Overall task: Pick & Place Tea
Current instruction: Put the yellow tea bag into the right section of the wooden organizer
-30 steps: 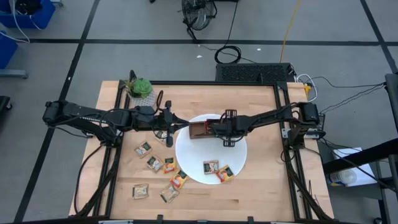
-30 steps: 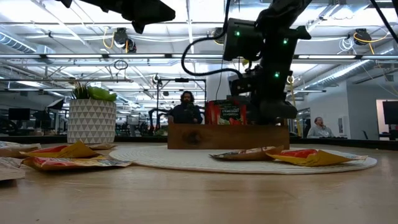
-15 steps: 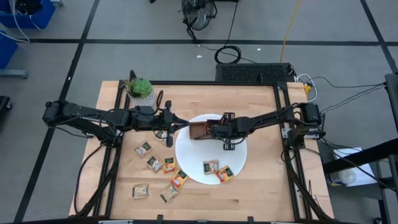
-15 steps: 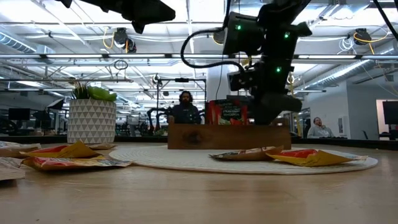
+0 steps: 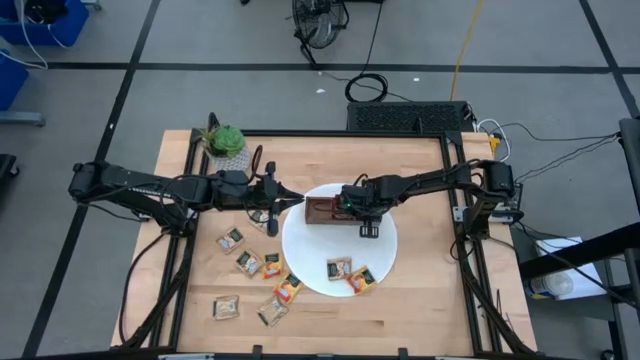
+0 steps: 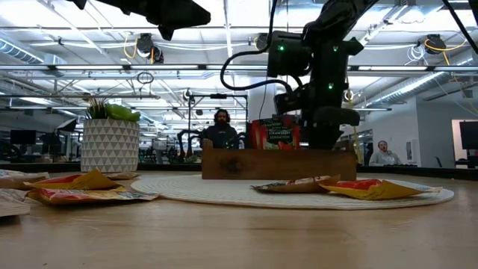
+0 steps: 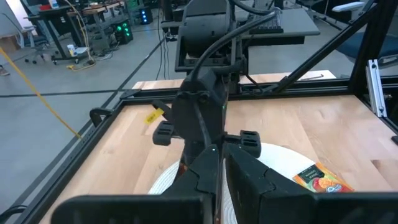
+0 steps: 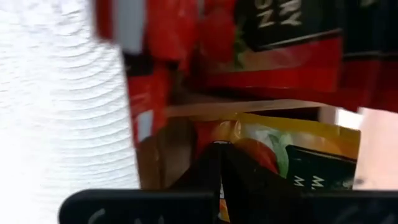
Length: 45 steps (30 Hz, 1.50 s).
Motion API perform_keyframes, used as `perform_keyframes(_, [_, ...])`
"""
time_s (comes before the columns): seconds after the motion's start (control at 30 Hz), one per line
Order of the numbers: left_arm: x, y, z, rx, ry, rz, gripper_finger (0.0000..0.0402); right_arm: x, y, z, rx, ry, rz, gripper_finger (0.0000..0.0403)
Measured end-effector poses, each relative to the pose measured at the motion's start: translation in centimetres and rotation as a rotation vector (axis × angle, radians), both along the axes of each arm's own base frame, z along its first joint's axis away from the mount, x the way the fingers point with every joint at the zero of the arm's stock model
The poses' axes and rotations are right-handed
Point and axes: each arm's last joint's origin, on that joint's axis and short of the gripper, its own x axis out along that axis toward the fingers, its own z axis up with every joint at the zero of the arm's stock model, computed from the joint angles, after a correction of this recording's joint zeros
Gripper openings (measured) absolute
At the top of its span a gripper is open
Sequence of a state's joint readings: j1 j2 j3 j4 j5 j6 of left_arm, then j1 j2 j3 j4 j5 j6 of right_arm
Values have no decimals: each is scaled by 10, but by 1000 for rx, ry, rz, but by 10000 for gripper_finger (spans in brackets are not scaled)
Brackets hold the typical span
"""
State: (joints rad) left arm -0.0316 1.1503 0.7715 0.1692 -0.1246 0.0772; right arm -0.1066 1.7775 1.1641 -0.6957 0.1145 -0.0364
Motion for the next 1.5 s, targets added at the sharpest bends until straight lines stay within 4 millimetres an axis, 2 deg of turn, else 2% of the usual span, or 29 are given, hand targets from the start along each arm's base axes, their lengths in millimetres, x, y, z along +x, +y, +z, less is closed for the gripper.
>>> perform_keyframes(0.27, [0,0,0,0,0,0,37,0,-3,0,-123,0,-52,0])
perform_keyframes(0.37, [0,0,0,0,0,0,37,-1,-1,-3,-250,-8,-77,0])
perform_keyframes(0.53, [0,0,0,0,0,0,37,1,14,0,-519,-6,-24,0])
perform_keyframes(0.63, [0,0,0,0,0,0,37,4,26,3,-589,-27,38,0])
perform_keyframes(0.9, [0,0,0,0,1,1,37,6,39,4,-562,-50,87,0])
perform_keyframes(1.07, [0,0,0,0,0,0,37,-2,38,22,-548,-86,65,0])
perform_keyframes(1.2, [0,0,0,0,1,0,37,-10,24,36,-321,-117,72,0])
perform_keyframes(1.3, [0,0,0,0,0,0,37,-13,7,38,-164,-120,50,0])
perform_keyframes(1.5, [0,0,0,0,1,0,37,-14,-16,29,-61,-89,40,0])
